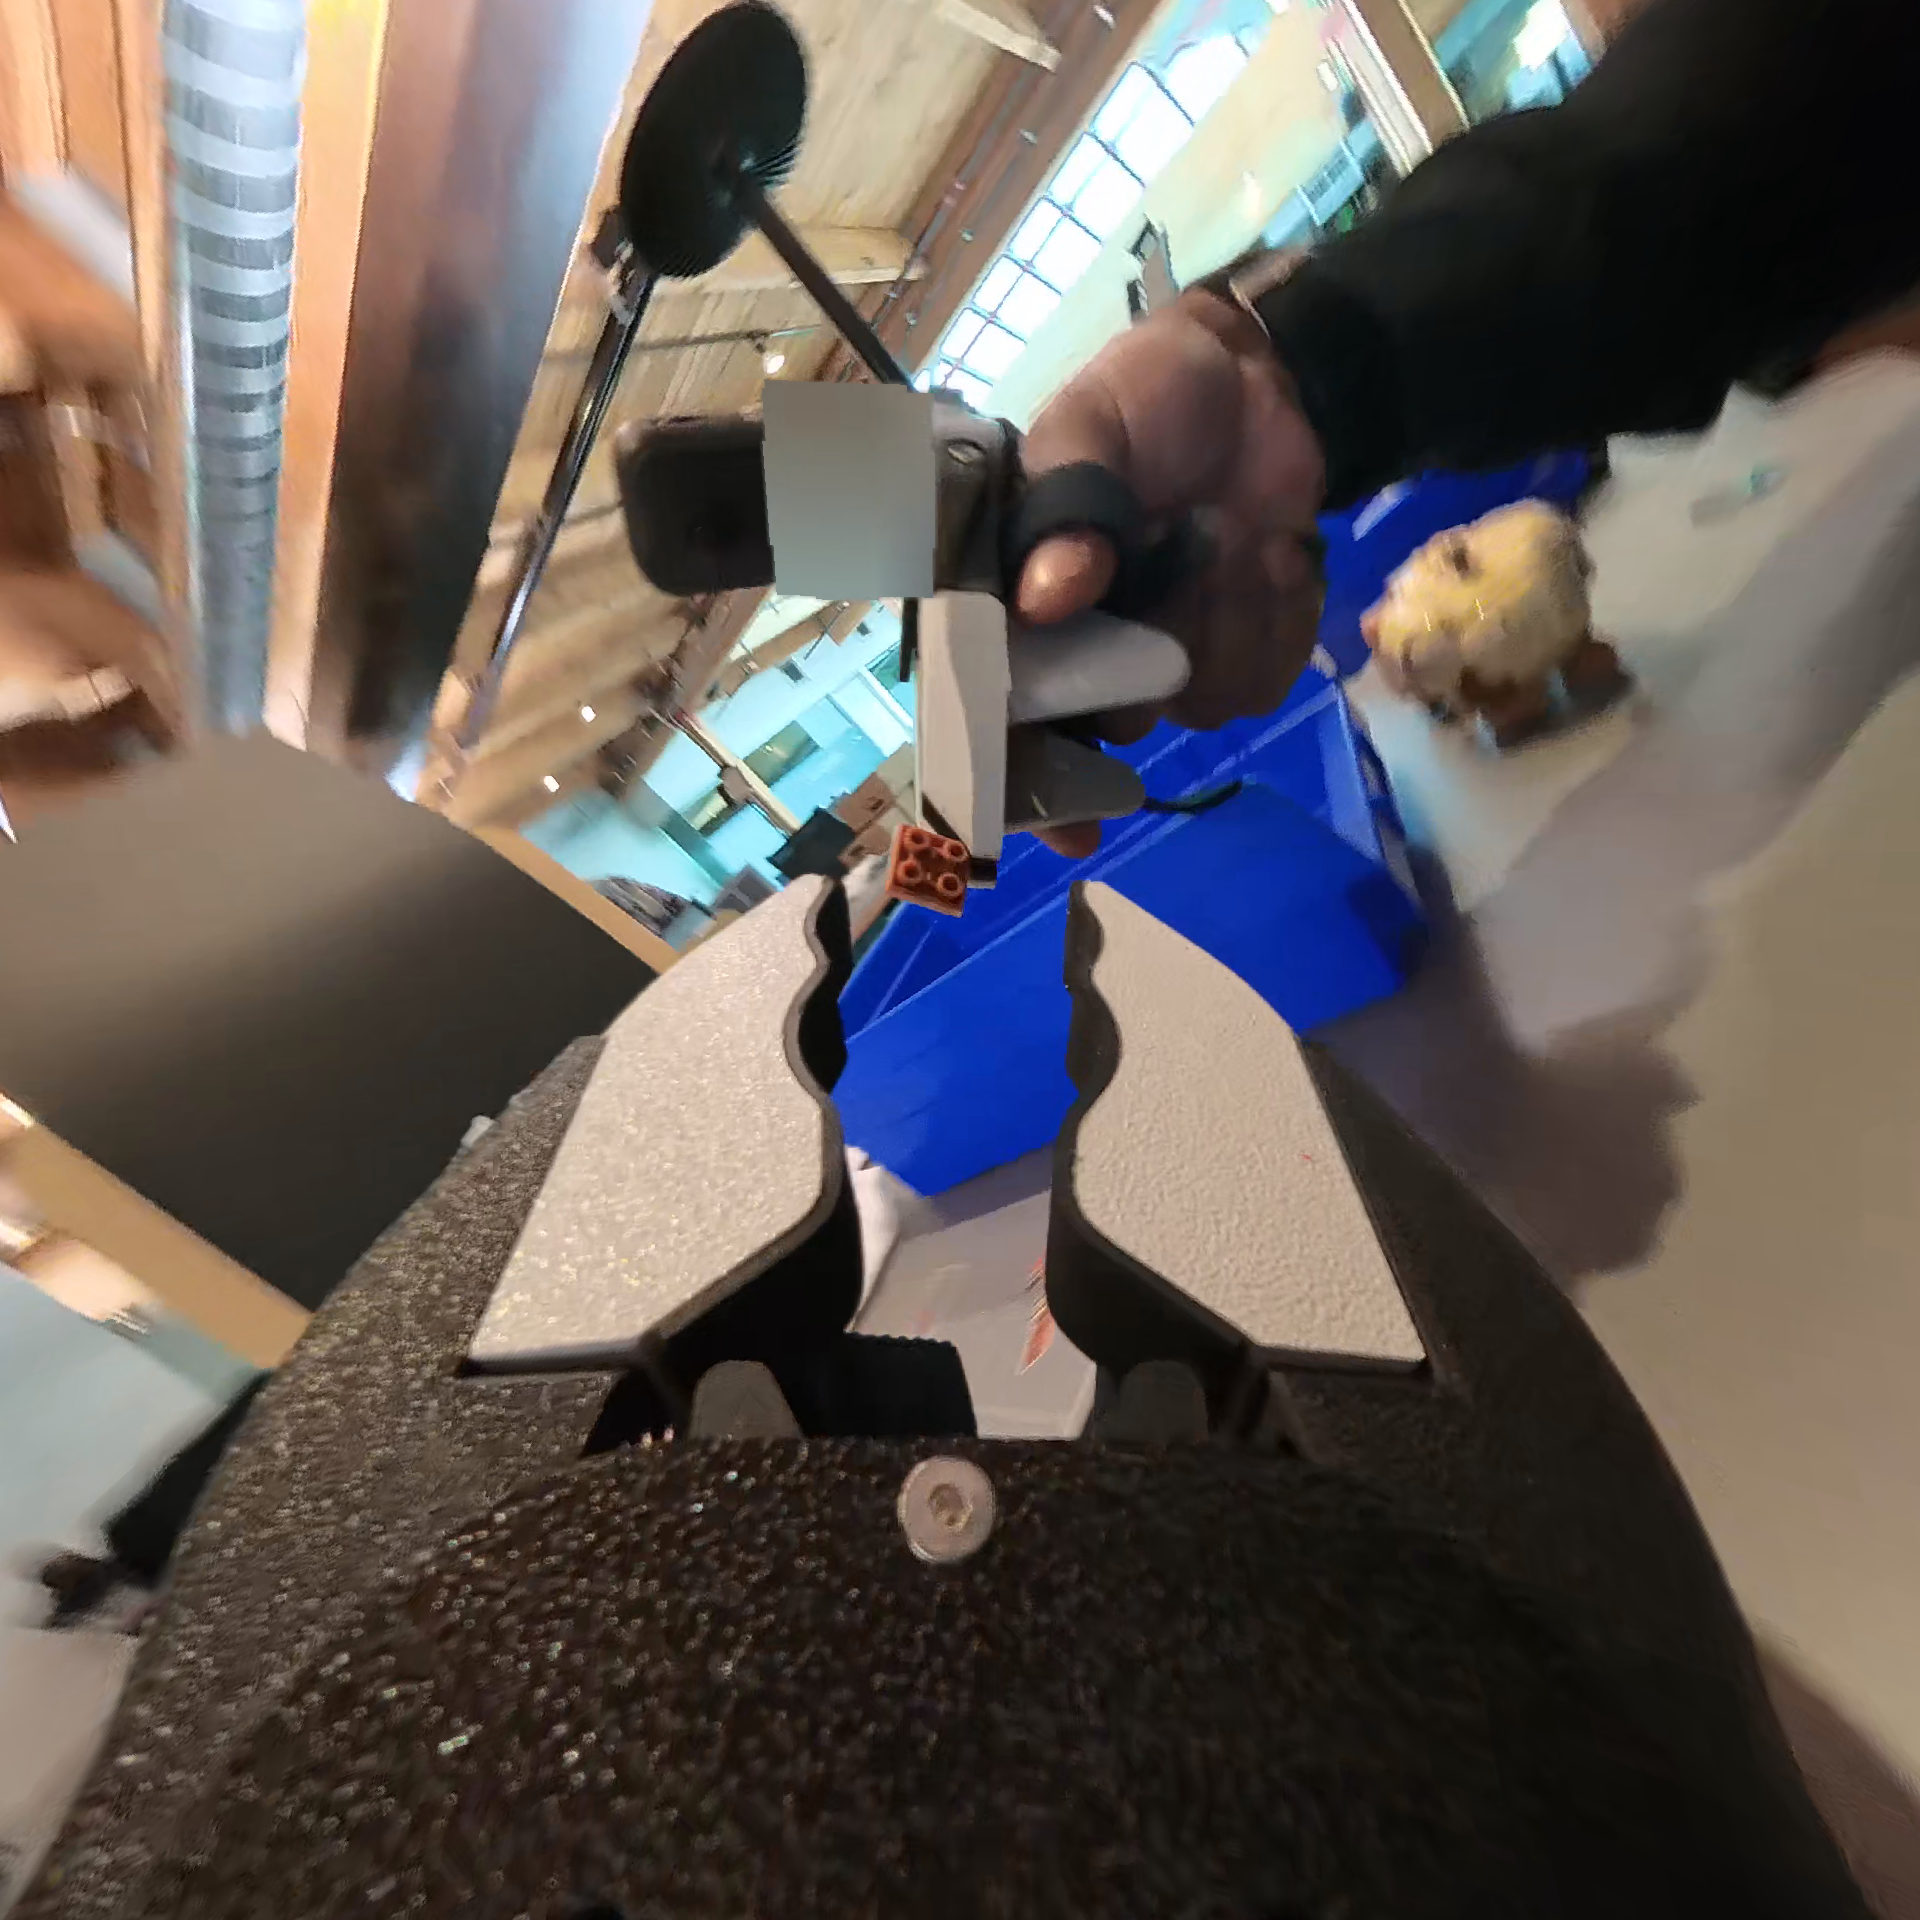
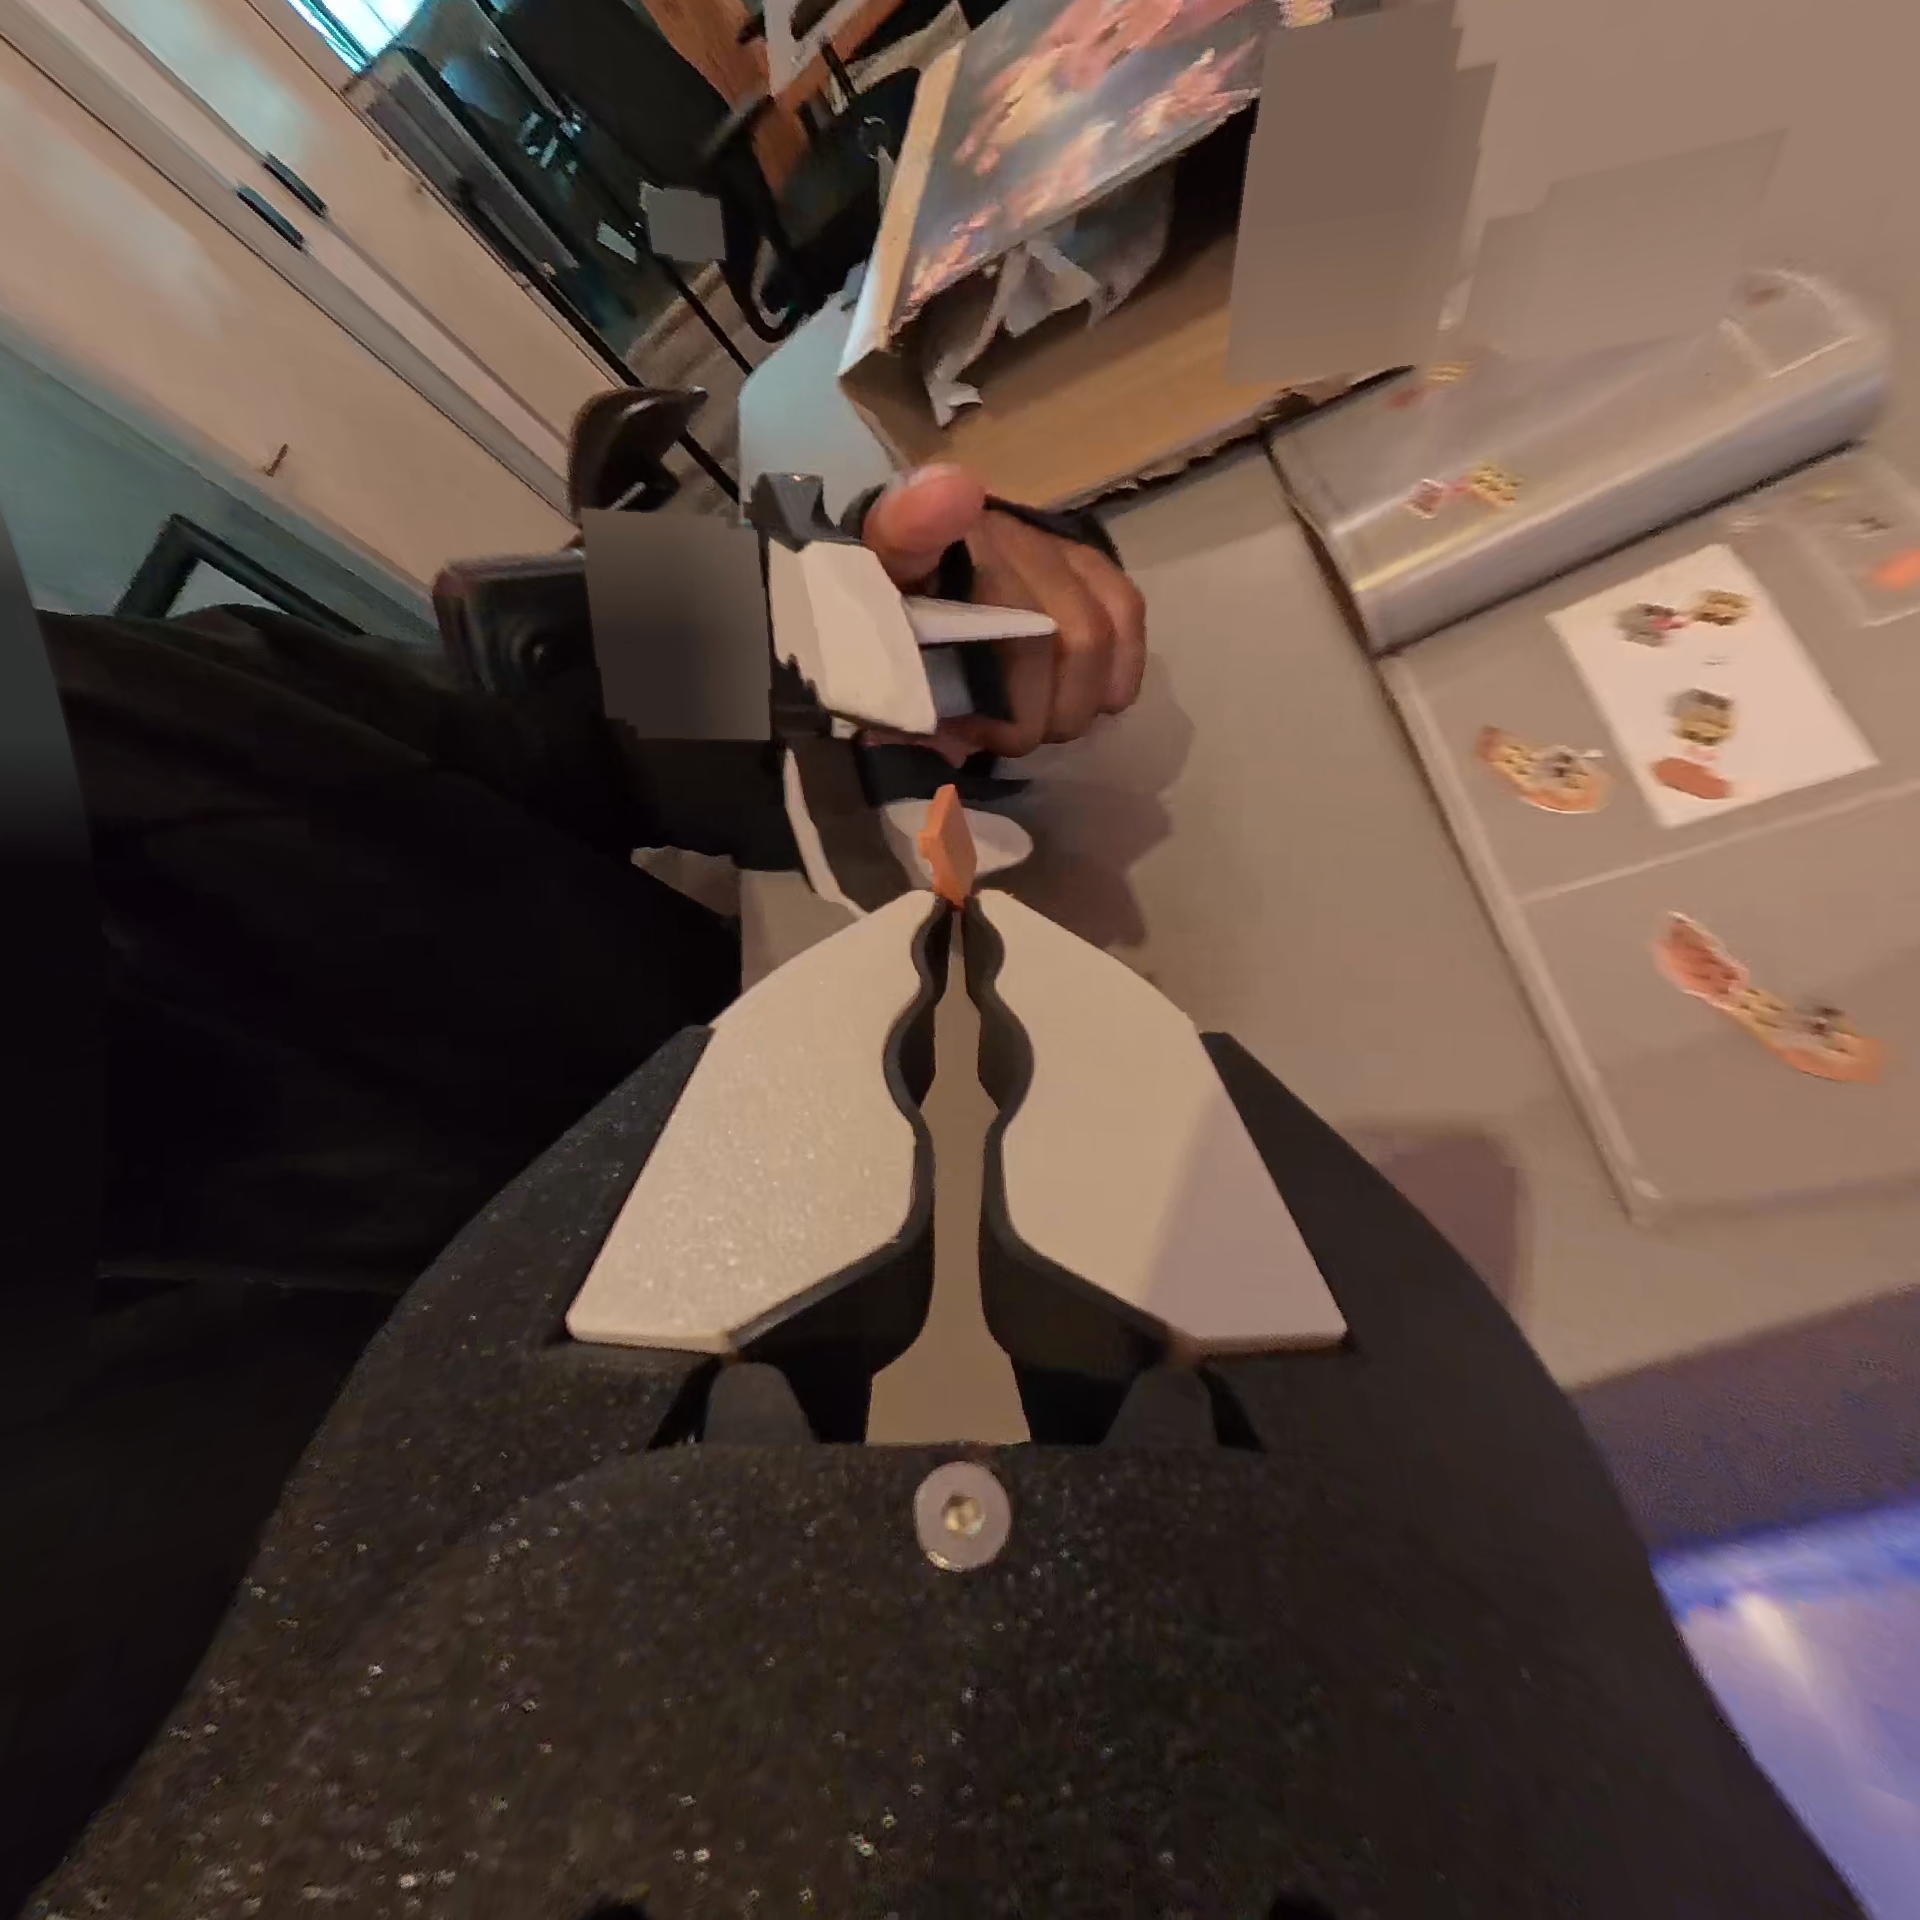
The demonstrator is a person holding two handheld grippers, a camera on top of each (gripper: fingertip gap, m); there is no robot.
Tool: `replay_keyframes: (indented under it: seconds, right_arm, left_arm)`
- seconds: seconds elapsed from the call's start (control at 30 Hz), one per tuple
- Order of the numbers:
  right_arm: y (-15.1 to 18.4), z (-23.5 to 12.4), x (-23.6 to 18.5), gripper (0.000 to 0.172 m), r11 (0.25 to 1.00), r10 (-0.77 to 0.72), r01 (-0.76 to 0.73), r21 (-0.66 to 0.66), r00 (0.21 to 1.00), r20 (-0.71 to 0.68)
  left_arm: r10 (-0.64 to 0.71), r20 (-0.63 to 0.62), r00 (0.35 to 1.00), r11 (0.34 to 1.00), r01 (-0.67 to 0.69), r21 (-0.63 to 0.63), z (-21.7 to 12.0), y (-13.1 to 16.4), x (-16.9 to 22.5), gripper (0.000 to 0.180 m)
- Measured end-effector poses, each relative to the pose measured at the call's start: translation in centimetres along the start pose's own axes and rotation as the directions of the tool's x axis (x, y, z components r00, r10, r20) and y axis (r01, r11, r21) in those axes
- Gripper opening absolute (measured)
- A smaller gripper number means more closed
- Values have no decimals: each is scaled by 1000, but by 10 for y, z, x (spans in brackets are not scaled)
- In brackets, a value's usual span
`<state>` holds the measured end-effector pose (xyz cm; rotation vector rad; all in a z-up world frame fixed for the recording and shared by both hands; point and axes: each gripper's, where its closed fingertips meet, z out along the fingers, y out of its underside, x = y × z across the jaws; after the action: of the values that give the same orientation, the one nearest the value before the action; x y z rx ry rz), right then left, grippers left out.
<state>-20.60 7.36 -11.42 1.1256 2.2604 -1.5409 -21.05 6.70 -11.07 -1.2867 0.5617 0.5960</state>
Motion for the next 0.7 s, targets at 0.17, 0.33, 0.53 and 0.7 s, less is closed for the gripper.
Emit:
replay_keyframes:
  seconds: [0.17, 0.33, 0.53, 0.7]
  right_arm:
    - [7, 25, -23, 2, 1000, -12, 12, 7, 998, 58]
    - [12, 40, -33, 2, 999, -36, 37, -4, 996, 76]
    - [13, 50, -34, 2, 1000, -11, 10, 6, 994, 105]
    - [15, 52, -30, 2, 1000, 3, -6, 23, 993, 117]
  left_arm:
    - [149, -17, 989, 989, -149, 14, -22, -4, 5, 41]
    - [276, -38, 960, 961, -275, 36, -33, -11, 14, 37]
    - [302, -47, 952, 953, -300, 42, -39, -10, 17, 29]
    - [299, -45, 953, 954, -298, 22, -40, -7, 16, 21]
